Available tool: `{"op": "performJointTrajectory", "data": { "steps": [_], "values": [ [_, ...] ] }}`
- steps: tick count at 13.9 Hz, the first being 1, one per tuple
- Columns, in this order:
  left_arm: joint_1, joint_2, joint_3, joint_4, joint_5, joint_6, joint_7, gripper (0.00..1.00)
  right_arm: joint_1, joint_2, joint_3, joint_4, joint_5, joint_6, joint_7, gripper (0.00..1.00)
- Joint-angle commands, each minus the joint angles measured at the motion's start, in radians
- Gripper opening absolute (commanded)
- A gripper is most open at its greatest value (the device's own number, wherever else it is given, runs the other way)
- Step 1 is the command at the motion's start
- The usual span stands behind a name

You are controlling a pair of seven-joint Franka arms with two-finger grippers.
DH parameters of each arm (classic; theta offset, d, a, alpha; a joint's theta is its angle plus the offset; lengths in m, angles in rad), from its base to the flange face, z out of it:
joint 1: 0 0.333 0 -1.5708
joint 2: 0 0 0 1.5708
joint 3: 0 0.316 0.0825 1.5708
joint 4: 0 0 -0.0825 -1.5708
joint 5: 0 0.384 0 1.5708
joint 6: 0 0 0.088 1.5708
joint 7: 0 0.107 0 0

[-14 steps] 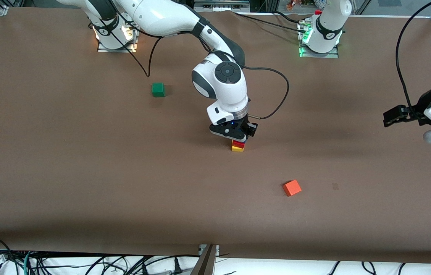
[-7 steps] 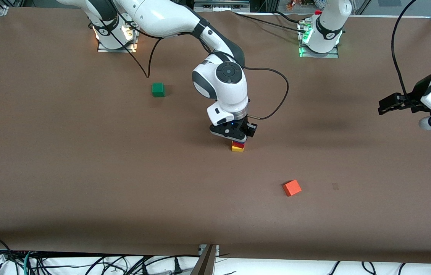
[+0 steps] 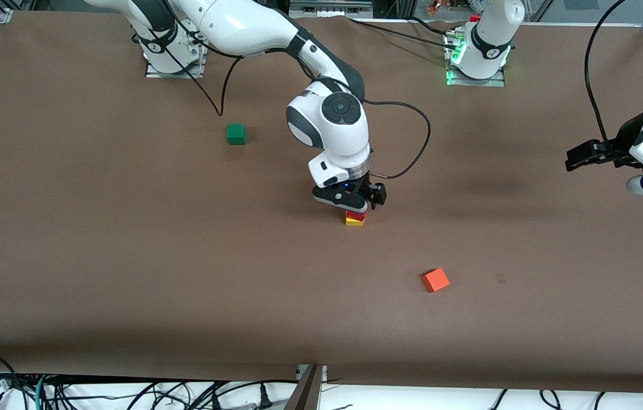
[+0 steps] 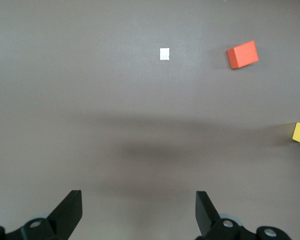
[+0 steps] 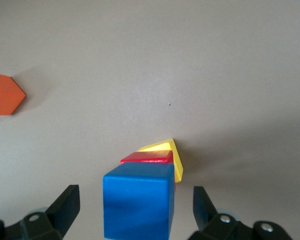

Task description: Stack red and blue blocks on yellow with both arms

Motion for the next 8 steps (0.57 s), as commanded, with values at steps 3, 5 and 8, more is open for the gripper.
{"op": "performJointTrajectory", "data": {
  "steps": [3,5,8],
  "values": [
    [0.000,-0.004,0.013,0.003,-0.022,0.017,0.026,1.00,-0.086,-0.093,0.010,0.023,0.017,-0.167,0.003,1.00],
    [0.000,-0.001,0.013,0.008,-0.022,0.017,0.026,1.00,-0.129,-0.154,0.007,0.023,0.034,-0.254,-0.034,1.00],
    [0.000,-0.001,0.013,0.008,-0.024,0.017,0.026,1.00,-0.242,-0.272,0.001,0.016,0.082,-0.406,-0.156,1.00]
  ]
}}
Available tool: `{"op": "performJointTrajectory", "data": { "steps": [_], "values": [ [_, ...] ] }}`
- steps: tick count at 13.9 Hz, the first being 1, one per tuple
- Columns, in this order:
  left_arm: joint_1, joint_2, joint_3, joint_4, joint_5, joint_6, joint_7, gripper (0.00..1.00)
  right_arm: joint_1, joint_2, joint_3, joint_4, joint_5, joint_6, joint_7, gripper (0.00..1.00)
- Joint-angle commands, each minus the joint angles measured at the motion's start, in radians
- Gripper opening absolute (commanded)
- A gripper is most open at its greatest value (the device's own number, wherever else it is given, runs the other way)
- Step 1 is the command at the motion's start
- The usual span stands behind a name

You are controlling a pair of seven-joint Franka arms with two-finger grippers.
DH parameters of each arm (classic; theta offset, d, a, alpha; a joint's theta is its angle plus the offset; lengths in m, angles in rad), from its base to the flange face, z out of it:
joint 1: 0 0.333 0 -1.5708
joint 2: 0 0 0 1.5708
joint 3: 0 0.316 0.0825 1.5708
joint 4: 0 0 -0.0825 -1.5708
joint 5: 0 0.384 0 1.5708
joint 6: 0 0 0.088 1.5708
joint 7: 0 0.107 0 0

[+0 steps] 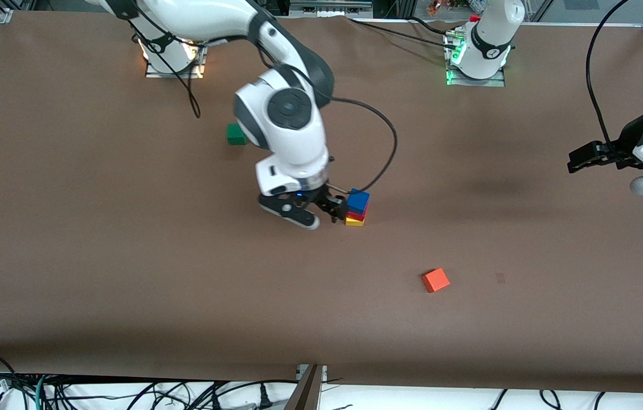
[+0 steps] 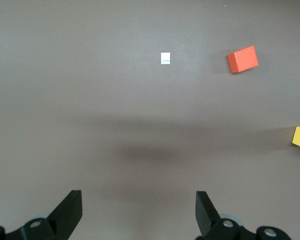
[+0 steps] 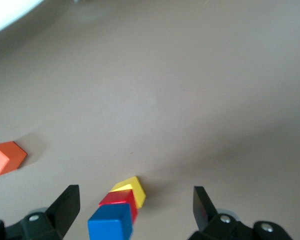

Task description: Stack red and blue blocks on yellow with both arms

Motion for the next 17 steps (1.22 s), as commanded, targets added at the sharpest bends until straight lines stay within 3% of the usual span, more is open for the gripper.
{"op": "performJointTrajectory", "data": {
  "steps": [1,3,5,7,9,12,17],
  "values": [
    [-0.002,-0.001,0.010,0.008,-0.024,0.002,0.025,1.00,-0.122,-0.113,0.013,-0.037,0.075,-0.145,-0.158,1.00],
    [-0.002,-0.001,0.010,0.009,-0.024,0.002,0.024,1.00,-0.219,-0.216,0.011,-0.143,0.109,-0.173,-0.374,1.00],
    [-0.002,-0.001,0.010,0.009,-0.024,0.002,0.025,1.00,-0.304,-0.409,-0.009,-0.410,0.185,-0.120,-0.585,1.00],
    [-0.004,0.001,0.010,0.009,-0.024,0.002,0.024,1.00,-0.347,-0.576,-0.047,-0.630,0.178,-0.098,-0.744,1.00],
    [-0.004,0.002,0.010,0.011,-0.022,0.002,0.024,1.00,-0.423,-0.678,-0.047,-0.748,0.144,-0.099,-0.877,1.00],
    [-0.005,0.004,0.008,0.011,-0.022,0.002,0.014,1.00,-0.462,-0.764,-0.047,-0.842,0.046,-0.102,-0.951,1.00],
    [-0.005,0.004,0.008,0.011,-0.022,0.002,0.010,1.00,-0.460,-0.718,-0.047,-0.776,0.008,-0.107,-1.014,1.00]
  ]
}}
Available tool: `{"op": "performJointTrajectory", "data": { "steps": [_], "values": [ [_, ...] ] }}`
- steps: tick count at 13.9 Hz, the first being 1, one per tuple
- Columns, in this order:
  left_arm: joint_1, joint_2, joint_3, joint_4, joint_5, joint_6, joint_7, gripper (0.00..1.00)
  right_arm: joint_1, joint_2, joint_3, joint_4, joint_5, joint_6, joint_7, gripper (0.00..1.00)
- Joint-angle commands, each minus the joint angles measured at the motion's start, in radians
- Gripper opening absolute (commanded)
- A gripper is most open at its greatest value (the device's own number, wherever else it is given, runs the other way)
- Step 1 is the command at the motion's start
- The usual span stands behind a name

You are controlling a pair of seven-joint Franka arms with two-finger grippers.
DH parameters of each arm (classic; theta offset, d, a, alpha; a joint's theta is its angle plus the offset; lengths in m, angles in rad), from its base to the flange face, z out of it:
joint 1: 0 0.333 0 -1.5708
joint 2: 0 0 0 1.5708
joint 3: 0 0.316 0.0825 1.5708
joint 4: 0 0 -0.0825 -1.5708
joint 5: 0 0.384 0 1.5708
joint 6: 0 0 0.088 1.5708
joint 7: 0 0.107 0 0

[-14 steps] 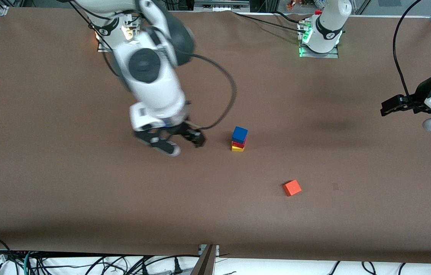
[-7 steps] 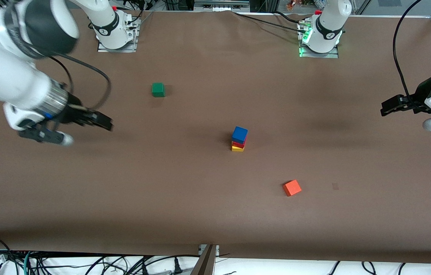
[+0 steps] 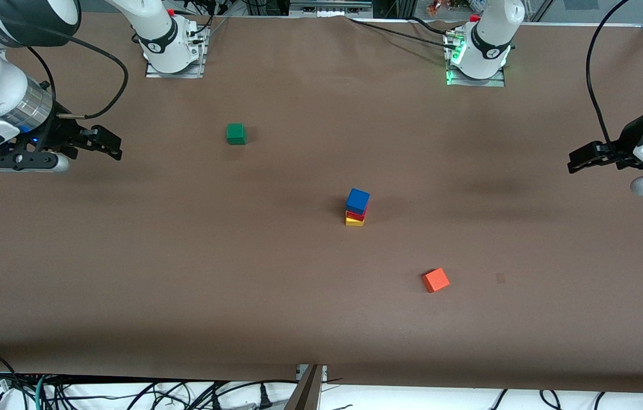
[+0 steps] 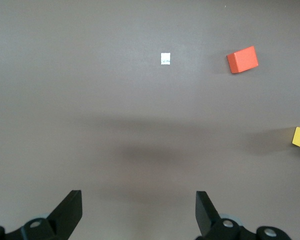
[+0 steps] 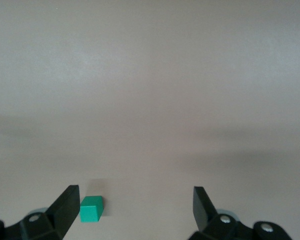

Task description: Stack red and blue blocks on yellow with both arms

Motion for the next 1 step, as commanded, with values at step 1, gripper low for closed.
{"op": "performJointTrajectory", "data": {
  "steps": [1],
  "values": [
    [-0.005,0.004,0.008,0.011,-0.022,0.001,0.010,1.00,0.000,0.014,0.005,0.032,-0.013,0.002,-0.028,1.00]
  ]
}}
